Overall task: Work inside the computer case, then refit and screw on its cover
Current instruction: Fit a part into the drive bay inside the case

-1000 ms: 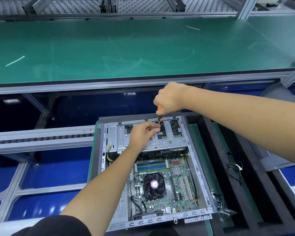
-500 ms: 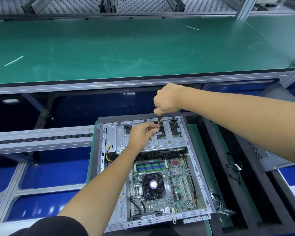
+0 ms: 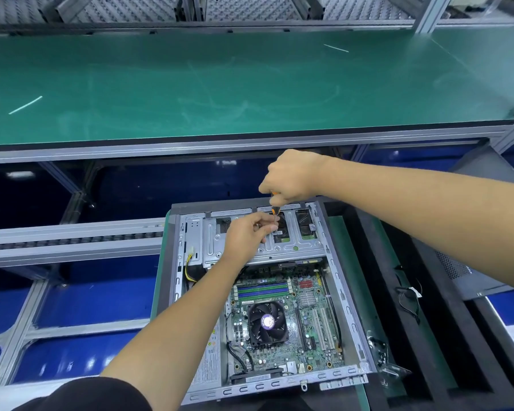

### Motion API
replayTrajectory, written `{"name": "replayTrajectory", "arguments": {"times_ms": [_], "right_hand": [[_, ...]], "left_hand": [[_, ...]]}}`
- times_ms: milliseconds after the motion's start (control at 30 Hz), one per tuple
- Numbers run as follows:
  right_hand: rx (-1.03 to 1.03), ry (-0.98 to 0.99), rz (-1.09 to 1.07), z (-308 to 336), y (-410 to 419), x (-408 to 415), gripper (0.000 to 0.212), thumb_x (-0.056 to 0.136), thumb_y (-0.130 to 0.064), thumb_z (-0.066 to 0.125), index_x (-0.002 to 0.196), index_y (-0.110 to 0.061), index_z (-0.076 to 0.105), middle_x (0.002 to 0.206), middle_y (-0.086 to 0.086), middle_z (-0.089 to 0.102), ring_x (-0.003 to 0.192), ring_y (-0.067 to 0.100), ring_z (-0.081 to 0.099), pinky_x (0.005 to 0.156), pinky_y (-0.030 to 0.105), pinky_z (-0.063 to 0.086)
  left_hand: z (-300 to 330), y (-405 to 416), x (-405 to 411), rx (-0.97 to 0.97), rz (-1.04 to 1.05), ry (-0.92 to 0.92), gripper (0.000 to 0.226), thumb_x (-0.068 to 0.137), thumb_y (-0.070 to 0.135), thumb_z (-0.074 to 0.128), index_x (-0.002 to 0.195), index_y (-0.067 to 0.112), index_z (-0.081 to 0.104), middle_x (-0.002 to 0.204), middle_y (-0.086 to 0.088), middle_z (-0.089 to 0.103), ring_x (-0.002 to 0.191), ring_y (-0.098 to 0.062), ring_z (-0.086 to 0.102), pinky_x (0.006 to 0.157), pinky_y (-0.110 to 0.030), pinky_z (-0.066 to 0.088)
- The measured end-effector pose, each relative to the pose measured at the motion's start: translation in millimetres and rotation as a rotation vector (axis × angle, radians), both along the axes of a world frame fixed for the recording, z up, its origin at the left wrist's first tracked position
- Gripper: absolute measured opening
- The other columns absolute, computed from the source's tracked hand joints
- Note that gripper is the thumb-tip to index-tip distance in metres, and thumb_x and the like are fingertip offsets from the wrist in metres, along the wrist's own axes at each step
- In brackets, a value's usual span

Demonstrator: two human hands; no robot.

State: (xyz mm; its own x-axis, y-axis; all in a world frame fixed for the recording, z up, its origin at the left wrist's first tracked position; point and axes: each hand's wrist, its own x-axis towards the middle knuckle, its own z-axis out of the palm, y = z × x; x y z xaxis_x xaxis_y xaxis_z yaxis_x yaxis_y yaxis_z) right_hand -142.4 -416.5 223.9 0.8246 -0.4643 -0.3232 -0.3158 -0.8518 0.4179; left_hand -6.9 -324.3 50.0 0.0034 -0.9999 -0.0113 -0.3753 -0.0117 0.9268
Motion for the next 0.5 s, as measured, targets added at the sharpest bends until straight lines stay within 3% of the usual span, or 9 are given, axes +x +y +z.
{"name": "replayTrajectory", "arguments": {"times_ms": [100,233,367,433,500], "right_hand": [[-0.020,0.012,-0.136,-1.5,2.5,1.5,0.041,0.102,-0.044,0.039,0.075,-0.015,0.052,0.069,0.001,0.055,0.053,0.017,0.043,0.049,0.029,0.027],[0.026,0.020,-0.193,2.3,1.9,-2.3,0.034,0.100,-0.050,0.045,0.095,-0.017,0.054,0.068,-0.005,0.049,0.056,0.014,0.044,0.050,0.030,0.029],[0.138,-0.001,0.016,5.3,1.2,-5.1,0.023,0.092,-0.024,0.056,0.109,-0.022,0.040,0.071,-0.002,0.053,0.056,0.020,0.046,0.049,0.032,0.028],[0.148,-0.019,-0.010,4.7,3.1,-4.5,0.015,0.091,-0.019,0.055,0.102,-0.018,0.045,0.066,0.000,0.049,0.054,0.022,0.041,0.048,0.032,0.025],[0.182,-0.038,-0.180,3.2,4.0,-2.0,0.011,0.093,-0.025,0.054,0.090,-0.015,0.049,0.068,0.001,0.048,0.055,0.020,0.042,0.050,0.032,0.027]], "left_hand": [[1.2,-0.3,-1.3,-0.001,-0.003,-0.053,0.017,0.093,0.027,0.074,0.096,0.044,0.073,0.083,0.023,0.073,0.054,-0.004,0.059,0.056,-0.025,0.055],[0.8,-0.2,-2.1,-0.029,-0.008,-0.113,0.015,0.094,0.030,0.071,0.095,0.045,0.071,0.088,0.029,0.072,0.058,-0.001,0.060,0.057,-0.022,0.053],[0.1,-0.2,-1.4,-0.028,-0.008,-0.128,0.016,0.095,0.026,0.070,0.094,0.041,0.071,0.089,0.035,0.069,0.062,0.006,0.062,0.053,-0.010,0.045],[0.9,0.6,-1.3,-0.030,-0.007,-0.142,0.013,0.096,0.027,0.069,0.096,0.039,0.073,0.089,0.036,0.069,0.061,0.005,0.062,0.053,-0.009,0.043],[1.1,1.3,-2.0,-0.035,0.000,-0.148,0.011,0.095,0.029,0.070,0.100,0.039,0.074,0.086,0.033,0.070,0.060,0.004,0.061,0.052,-0.009,0.043]]}}
